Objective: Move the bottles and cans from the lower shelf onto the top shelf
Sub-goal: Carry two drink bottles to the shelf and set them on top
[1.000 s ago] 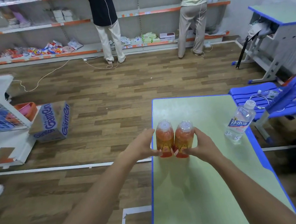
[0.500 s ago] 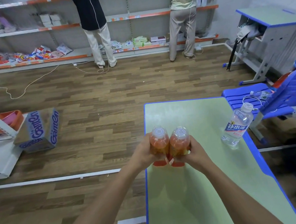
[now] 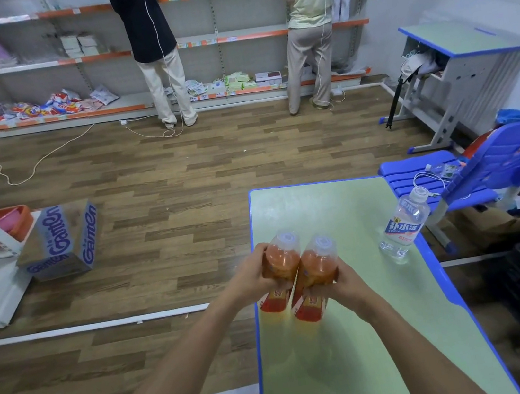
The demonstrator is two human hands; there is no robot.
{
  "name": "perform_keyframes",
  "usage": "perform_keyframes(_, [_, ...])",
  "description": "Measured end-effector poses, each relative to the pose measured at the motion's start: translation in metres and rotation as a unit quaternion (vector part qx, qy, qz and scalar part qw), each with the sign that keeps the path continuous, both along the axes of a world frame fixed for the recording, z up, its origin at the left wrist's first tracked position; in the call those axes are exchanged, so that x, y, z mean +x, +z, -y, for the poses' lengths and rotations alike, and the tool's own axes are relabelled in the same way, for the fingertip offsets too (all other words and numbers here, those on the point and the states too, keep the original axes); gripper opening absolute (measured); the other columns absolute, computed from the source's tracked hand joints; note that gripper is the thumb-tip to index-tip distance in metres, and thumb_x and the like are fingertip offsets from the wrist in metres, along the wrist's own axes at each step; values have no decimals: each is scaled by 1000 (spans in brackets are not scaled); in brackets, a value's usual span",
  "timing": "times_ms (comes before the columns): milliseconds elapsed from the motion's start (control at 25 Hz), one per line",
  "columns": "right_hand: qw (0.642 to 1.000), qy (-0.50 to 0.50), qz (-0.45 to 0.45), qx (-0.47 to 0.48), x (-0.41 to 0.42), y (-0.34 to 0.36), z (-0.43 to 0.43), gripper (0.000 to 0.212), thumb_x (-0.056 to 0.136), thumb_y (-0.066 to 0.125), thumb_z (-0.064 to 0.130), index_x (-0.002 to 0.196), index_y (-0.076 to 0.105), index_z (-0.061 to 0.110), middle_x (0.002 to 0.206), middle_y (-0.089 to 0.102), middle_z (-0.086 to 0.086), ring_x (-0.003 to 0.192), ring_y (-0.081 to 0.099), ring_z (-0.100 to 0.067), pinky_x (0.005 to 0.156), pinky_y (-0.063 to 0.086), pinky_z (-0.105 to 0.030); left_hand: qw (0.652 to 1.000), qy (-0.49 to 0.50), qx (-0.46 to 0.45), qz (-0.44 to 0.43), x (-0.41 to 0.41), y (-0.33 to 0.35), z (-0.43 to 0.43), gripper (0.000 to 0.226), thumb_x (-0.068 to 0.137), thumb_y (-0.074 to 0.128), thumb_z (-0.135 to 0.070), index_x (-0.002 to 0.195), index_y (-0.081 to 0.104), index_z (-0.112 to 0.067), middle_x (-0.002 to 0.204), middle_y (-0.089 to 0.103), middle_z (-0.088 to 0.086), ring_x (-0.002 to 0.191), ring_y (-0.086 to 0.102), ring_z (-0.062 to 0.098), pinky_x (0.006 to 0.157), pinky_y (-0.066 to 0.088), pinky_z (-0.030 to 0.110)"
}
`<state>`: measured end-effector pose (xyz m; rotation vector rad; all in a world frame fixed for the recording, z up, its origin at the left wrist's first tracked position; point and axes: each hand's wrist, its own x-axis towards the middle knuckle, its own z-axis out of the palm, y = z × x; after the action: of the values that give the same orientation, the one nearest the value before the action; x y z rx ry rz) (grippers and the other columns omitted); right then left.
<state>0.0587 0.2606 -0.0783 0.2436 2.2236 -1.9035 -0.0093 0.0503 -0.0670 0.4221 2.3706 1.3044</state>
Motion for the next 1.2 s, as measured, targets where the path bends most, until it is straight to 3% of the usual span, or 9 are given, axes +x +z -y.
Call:
perform_keyframes(80, [1000, 2, 3, -13, 4, 16, 1, 53, 69, 78, -12, 113, 62, 11, 103, 74, -9, 94, 72, -21, 71, 57, -26, 999, 0, 28, 19, 3, 17, 1, 76, 60, 86, -31, 123, 46, -22, 113, 61, 0, 108, 60, 18, 93, 54, 41])
perform_keyframes(200, [1000, -7, -9, -28, 6, 55, 8, 53, 68, 78, -7, 114, 62, 15, 101, 74, -7, 93, 72, -23, 73, 57, -29, 995, 13, 87, 48, 8, 50, 3, 65, 68, 85, -16, 118, 42, -19, 115, 60, 7, 108, 63, 18, 93, 55, 45])
perform_keyframes(360, [998, 11, -49, -33, 3, 119, 26, 41, 69, 72, -9, 100, 64, 16, 85, 71, -6, 79, 71, -20, 68, 57, -30, 989, 1, 146, 38, 10, 110, 15, 40, 82, 71, 8, 99, 50, -22, 93, 61, 6, 82, 66, -1, 78, 57, 24])
perform_keyframes(560, [997, -37, -58, -39, -10, 184, 62, 43, 46, 66, -1, 88, 65, 6, 75, 68, -9, 69, 67, -26, 60, 54, -31, 976, 80, 202, 0, 12, 177, 59, 41, 75, 77, -5, 106, 59, -25, 97, 70, 4, 95, 69, 23, 87, 56, 41])
perform_keyframes(680, [997, -33, -46, -54, -17, 217, 93, 40, 38, 62, -1, 78, 64, 5, 66, 63, -12, 59, 61, -28, 52, 49, -28, 963, 130, 235, -23, 16, 206, 97, 45, 75, 73, -2, 117, 57, -11, 98, 70, 10, 93, 70, 27, 83, 58, 43])
perform_keyframes(800, [998, 12, -54, -35, -24, 237, 134, 39, 37, 63, -1, 76, 66, 6, 64, 65, -9, 58, 63, -28, 53, 49, -29, 950, 176, 258, -27, 29, 233, 139, 39, 83, 65, 12, 115, 56, -8, 91, 69, 7, 86, 71, 23, 74, 57, 33])
perform_keyframes(960, [995, 49, -80, -25, -37, 251, 197, 41, 33, 66, 4, 72, 68, 14, 60, 68, -3, 57, 66, -23, 52, 54, -32, 941, 238, 238, -42, 57, 256, 205, 34, 85, 72, -8, 114, 60, -21, 101, 73, 1, 95, 72, 16, 83, 57, 34])
perform_keyframes(1080, [982, 150, -98, -56, -43, 258, 254, 46, 47, 75, -3, 89, 68, 15, 68, 71, 0, 63, 70, -23, 59, 56, -32, 922, 314, 219, -65, 89, 265, 260, 37, 84, 74, -21, 117, 59, -26, 108, 73, 0, 102, 70, 17, 92, 55, 39])
perform_keyframes(1200, [968, 214, -114, -70, -39, 264, 313, 38, 68, 81, -1, 100, 67, 13, 82, 74, -2, 69, 73, -18, 63, 56, -29, 887, 393, 218, -103, 130, 274, 304, 31, 86, 72, -11, 111, 59, -25, 96, 74, -7, 89, 72, 6, 80, 58, 28])
